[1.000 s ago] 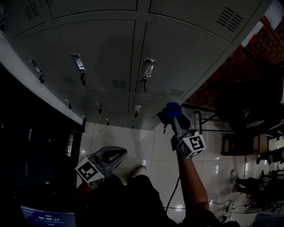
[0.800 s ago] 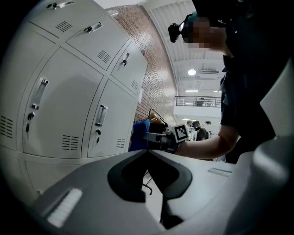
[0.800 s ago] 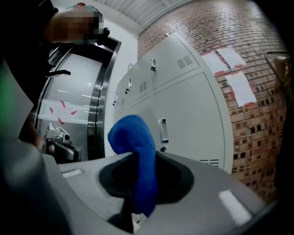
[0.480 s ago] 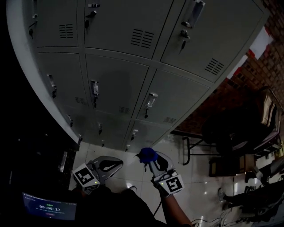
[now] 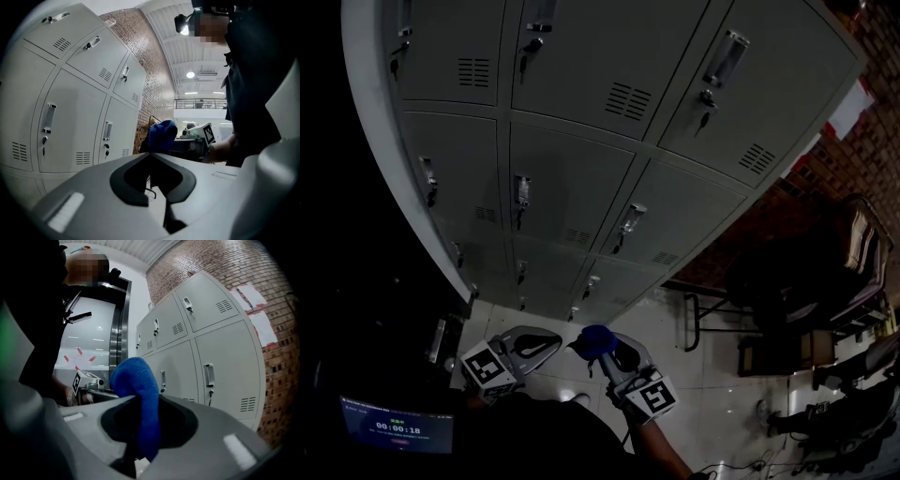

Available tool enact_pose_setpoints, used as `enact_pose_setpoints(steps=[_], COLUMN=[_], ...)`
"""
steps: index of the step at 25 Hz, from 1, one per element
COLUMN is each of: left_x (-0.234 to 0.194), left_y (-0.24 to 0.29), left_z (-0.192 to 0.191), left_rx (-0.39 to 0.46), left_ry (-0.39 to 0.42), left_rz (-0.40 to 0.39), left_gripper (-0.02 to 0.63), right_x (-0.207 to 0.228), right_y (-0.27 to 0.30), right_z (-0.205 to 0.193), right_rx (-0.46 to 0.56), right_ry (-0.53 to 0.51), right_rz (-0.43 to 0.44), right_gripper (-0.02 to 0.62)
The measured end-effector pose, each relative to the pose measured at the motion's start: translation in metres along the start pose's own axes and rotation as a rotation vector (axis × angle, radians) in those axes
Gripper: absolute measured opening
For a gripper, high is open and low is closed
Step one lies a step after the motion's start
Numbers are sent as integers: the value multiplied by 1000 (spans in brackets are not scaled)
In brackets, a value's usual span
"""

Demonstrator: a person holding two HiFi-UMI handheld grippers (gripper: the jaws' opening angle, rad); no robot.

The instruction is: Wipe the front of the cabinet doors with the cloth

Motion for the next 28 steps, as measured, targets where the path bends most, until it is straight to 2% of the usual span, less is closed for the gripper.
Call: enact_pose_setpoints(steps=[7, 28], left_x=[-3, 5], left_y=[-2, 9], left_z=[1, 0], left_rx=[11, -26], left_ry=[18, 29], left_rz=[-5, -26], left_gripper=[0, 0], right_x=[-20, -6], right_y=[7, 2], right_z=[-3, -20], right_rx=[27, -2], right_ry=[-11, -4], right_rz=[60, 24], right_gripper=[78, 78])
Point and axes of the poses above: the fingertips, and each gripper's own axes: y forward along the fingers, x to its right, z out of its top, the point moved 4 cm from there along -y, backward along the fingers, and after that the axes turned 6 degrees about z, right-handed, at the moved point
